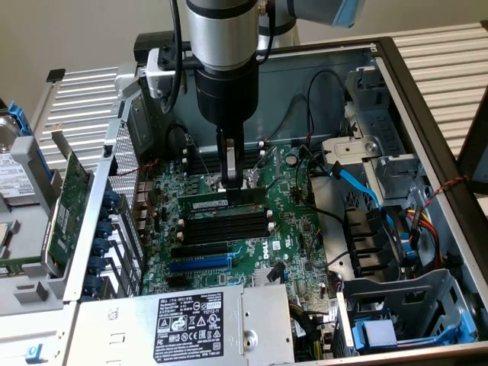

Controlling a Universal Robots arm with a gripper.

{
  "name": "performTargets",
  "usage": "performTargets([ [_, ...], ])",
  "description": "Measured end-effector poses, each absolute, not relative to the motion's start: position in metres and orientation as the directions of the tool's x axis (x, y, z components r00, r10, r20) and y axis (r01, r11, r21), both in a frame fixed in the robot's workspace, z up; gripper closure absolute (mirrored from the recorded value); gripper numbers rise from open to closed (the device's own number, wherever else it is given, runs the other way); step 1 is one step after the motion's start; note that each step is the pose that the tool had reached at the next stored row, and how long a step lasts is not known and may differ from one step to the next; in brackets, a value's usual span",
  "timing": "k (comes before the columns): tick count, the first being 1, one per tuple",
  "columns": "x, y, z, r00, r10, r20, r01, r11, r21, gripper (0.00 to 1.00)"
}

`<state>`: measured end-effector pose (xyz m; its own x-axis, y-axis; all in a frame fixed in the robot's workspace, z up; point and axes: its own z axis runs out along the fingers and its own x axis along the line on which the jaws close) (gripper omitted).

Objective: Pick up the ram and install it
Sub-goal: 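Insert the ram into the slot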

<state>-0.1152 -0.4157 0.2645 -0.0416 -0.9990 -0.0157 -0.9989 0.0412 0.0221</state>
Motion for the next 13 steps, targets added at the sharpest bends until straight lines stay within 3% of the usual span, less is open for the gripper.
performTargets([
  [13,-0.1149,-0.4158,0.2568,-0.042,-0.999,-0.006,-0.999,0.041,0.022,0.88],
])
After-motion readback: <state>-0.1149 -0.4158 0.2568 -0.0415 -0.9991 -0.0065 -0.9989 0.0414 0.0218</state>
